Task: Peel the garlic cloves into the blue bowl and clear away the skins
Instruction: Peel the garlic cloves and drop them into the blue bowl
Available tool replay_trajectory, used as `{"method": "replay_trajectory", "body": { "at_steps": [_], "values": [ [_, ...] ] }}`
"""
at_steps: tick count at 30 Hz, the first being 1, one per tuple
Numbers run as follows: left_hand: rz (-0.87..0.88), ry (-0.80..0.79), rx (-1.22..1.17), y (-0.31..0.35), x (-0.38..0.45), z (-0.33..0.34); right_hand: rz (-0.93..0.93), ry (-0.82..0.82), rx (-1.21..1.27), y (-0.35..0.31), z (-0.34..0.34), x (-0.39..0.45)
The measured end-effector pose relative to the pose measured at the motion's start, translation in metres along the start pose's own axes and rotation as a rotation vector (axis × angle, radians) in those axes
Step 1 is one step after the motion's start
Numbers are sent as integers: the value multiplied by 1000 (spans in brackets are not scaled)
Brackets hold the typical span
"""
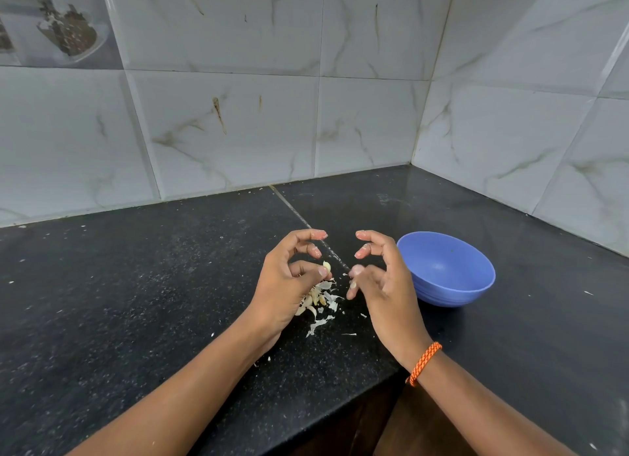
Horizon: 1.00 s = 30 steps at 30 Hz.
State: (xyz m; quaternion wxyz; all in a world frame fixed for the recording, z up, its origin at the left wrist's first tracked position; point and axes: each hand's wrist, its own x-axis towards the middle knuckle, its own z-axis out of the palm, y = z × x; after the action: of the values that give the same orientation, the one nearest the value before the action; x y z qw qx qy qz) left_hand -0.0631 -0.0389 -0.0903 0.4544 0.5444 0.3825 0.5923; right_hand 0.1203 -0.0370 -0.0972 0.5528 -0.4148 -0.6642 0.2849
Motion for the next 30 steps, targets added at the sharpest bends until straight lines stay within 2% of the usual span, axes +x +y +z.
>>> {"method": "replay_trajectory", "body": {
  "at_steps": [4,9,14,20,30],
  "values": [
    [6,7,1,2,0,0,-20,-3,-58,1,0,0],
    [10,11,5,2,0,0,9,-24,41,-1,0,0],
    [3,19,9,2,-1,0,5,29,4,2,0,0],
    [2,14,8,3,-1,0,-43,-18,2,1,0,0],
    [0,33,22,0,1,0,-1,-12,141,0,1,0]
  ]
}}
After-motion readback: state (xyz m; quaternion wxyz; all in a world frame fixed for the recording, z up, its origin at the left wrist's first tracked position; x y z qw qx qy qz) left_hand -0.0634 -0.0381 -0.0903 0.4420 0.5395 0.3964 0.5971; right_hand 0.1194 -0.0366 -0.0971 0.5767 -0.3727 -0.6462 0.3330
